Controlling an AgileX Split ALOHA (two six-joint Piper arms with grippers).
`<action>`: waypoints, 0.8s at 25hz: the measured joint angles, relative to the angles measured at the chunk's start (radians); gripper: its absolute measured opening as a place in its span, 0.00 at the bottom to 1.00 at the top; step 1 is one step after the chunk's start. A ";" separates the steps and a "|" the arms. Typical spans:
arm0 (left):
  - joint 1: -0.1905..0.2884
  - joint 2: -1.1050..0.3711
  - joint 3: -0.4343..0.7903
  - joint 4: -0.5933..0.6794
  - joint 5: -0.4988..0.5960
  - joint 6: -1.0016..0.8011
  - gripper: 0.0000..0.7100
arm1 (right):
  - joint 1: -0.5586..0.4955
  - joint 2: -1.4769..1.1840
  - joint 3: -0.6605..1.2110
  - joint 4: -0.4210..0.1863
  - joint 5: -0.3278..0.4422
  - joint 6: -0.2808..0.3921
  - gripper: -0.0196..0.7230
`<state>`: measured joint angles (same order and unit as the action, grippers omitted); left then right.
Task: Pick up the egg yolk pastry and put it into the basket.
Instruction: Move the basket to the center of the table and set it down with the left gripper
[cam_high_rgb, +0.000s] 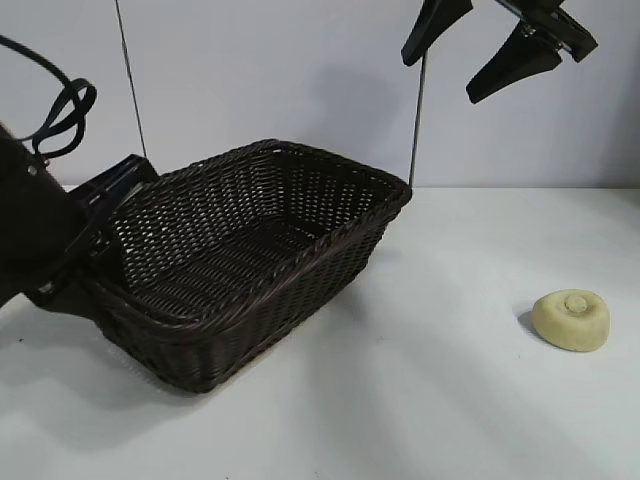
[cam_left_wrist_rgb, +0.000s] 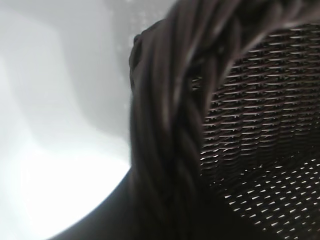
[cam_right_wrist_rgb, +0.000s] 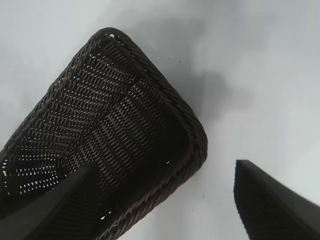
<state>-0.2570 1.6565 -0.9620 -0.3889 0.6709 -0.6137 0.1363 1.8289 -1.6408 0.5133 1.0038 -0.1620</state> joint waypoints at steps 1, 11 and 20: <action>0.017 0.000 -0.009 0.000 0.014 0.045 0.14 | 0.000 0.000 0.000 0.000 0.000 0.000 0.75; 0.053 0.087 -0.206 -0.009 0.243 0.433 0.14 | 0.000 0.000 0.000 0.000 0.000 0.000 0.75; 0.053 0.240 -0.438 -0.069 0.404 0.657 0.14 | 0.000 0.000 0.000 0.000 0.000 0.000 0.75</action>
<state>-0.2035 1.8961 -1.4001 -0.4579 1.0751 0.0438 0.1363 1.8289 -1.6408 0.5133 1.0038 -0.1620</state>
